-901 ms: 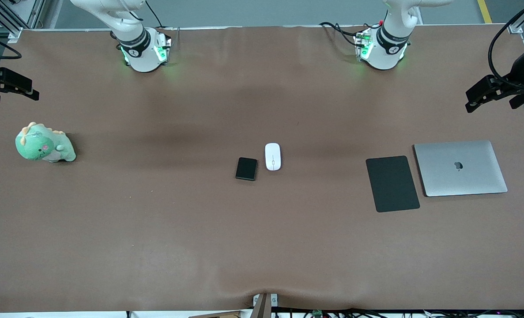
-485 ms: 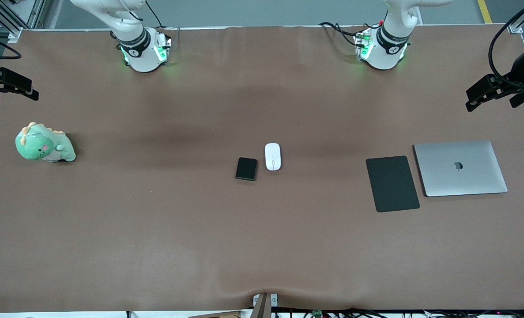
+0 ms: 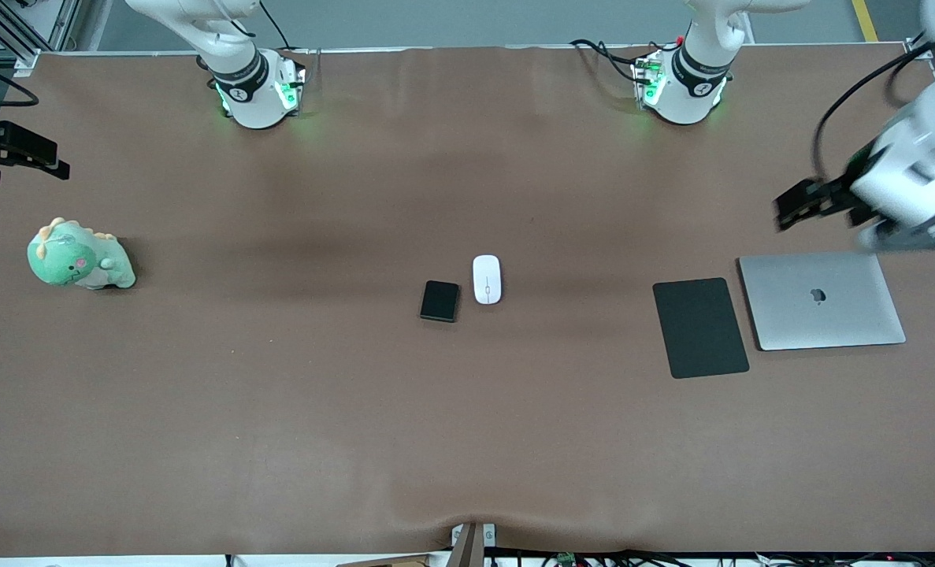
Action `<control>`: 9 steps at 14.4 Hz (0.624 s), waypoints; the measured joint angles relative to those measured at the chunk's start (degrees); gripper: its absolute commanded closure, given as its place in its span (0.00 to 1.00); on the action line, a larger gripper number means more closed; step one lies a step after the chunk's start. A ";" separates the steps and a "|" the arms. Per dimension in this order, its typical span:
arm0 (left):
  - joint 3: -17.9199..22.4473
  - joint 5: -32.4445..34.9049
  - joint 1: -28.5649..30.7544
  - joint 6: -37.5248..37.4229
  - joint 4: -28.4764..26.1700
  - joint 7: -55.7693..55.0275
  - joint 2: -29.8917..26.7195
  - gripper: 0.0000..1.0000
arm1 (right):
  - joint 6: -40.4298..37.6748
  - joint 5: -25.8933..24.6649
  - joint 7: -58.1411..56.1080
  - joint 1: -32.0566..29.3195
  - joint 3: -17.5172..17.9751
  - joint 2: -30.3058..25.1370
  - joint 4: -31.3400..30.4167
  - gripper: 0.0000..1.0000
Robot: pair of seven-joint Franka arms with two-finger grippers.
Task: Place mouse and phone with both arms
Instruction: 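Reach the left gripper down over the white mouse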
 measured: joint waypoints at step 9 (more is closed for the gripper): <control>-2.07 -0.10 -20.20 20.04 -1.05 -25.78 17.83 0.00 | -2.02 0.00 0.00 0.31 0.39 0.00 -0.09 0.00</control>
